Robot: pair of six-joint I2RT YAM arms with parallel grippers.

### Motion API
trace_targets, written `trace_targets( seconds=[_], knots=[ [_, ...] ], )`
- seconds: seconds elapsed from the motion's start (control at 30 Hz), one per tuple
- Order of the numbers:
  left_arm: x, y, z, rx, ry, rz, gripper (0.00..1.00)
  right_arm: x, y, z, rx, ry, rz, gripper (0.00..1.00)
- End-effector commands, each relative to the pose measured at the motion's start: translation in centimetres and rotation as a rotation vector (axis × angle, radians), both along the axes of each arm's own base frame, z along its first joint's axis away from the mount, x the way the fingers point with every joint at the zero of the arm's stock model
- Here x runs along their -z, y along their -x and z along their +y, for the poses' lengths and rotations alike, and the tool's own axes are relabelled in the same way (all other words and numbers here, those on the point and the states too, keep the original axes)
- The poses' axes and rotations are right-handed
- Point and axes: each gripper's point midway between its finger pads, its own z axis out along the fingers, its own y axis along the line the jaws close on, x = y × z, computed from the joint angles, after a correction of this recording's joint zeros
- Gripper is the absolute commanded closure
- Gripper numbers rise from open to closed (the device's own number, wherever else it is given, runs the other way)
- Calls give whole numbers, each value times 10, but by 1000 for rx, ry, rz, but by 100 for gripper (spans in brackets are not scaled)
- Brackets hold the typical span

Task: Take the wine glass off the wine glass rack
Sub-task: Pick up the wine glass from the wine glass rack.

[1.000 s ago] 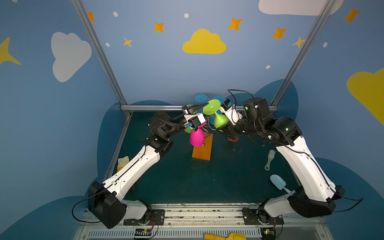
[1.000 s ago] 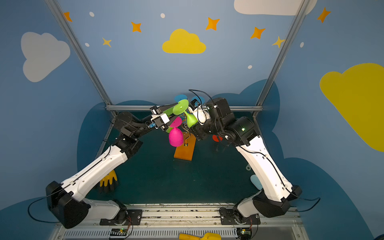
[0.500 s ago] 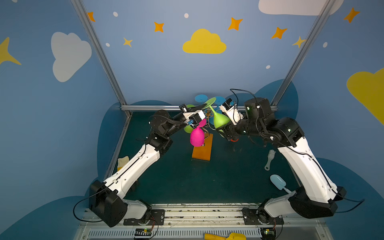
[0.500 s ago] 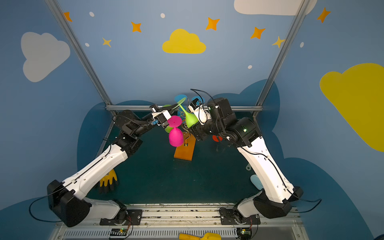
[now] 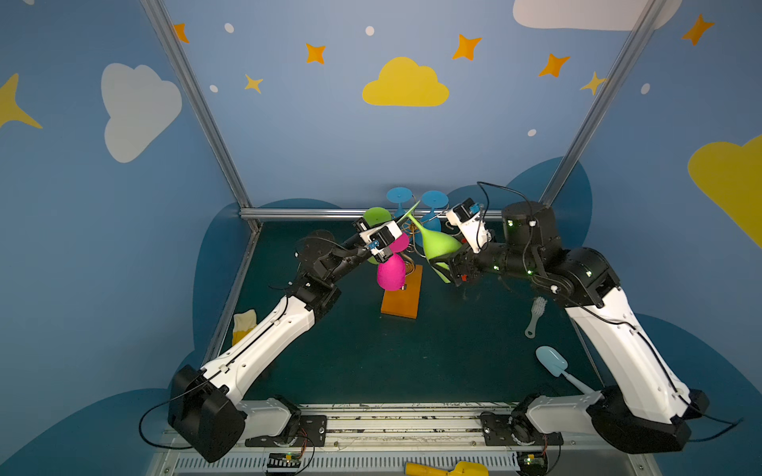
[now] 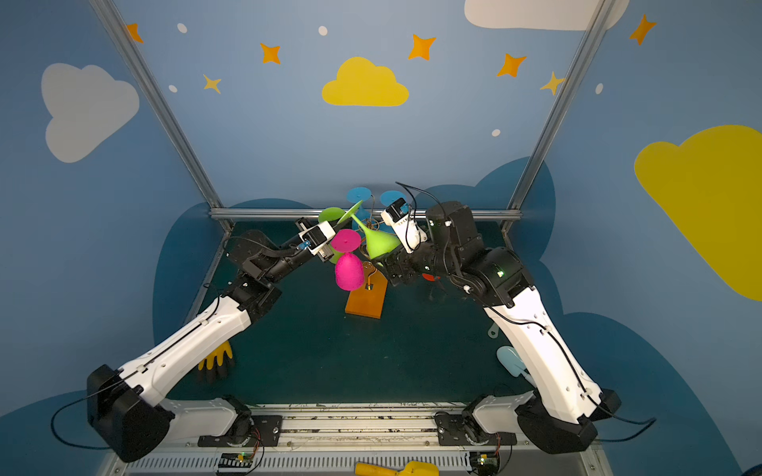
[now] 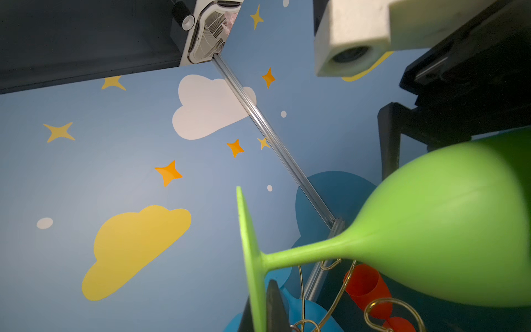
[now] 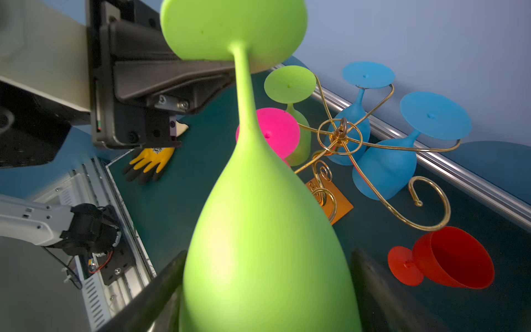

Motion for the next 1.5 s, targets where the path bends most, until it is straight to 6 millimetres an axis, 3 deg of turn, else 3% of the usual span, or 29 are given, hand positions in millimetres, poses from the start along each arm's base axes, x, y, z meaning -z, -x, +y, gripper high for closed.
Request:
trace_targets(
  seconds=[0.0,0.2,0.37,0.57,0.77,1.17,1.47],
  knots=[
    [-12,2,18,-51,118,73,97,-41,8,-7,-37,-195,-61,14],
    [4,-8,33,-114,196,197,97,-55,13,-31,-59,-352,-30,14],
    [11,-14,41,-128,252,272,97,-51,13,-49,-25,-421,-16,15],
    [10,-12,44,-102,290,312,97,-35,4,-58,29,-453,23,32],
    [9,-9,42,-80,291,315,97,-28,-3,-53,39,-464,52,39],
    [6,-8,39,-56,299,328,97,-16,-13,-12,-25,-438,90,49],
    [5,-6,39,-47,306,332,97,-14,-19,4,-47,-429,83,80]
  ],
)
